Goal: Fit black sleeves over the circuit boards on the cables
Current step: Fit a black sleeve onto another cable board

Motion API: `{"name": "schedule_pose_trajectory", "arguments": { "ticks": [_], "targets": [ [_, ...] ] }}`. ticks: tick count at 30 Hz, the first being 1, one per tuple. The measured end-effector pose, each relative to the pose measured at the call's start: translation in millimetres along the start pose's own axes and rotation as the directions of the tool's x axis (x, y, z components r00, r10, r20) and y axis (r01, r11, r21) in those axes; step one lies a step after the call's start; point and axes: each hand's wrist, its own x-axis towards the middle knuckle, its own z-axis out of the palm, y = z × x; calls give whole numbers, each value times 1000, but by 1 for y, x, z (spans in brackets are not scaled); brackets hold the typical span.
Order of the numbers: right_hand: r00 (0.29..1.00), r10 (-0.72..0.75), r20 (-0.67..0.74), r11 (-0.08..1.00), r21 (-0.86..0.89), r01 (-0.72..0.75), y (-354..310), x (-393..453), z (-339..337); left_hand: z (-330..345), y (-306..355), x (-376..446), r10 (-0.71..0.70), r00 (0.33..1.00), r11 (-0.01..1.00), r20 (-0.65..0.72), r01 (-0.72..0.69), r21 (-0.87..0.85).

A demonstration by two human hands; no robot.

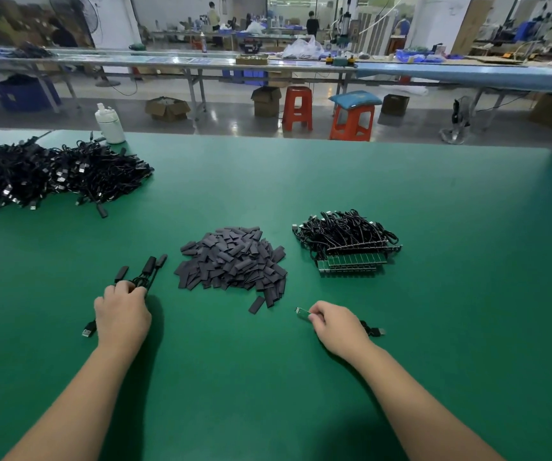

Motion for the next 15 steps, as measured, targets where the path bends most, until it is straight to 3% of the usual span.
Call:
{"name": "schedule_pose_trajectory", "arguments": {
  "ticks": [2, 4, 9, 15],
  "targets": [
    [1000, 2, 28, 1000, 16, -2, -3, 1, -3, -2, 14, -6, 73, 991, 990, -116, -86, -116],
    [999, 16, 50, 998, 54, -19, -5, 3, -4, -5, 36, -13, 115, 986, 958, -119, -141, -248],
    [992, 19, 126, 988, 151, -38, -11, 4, -5, 0, 105, -33, 285, 951, 867, 123, -201, -456],
    [980, 14, 200, 985, 167, -48, -13, 1, -5, 1, 153, -42, 205, 937, 884, 283, -53, -465]
  ]
}}
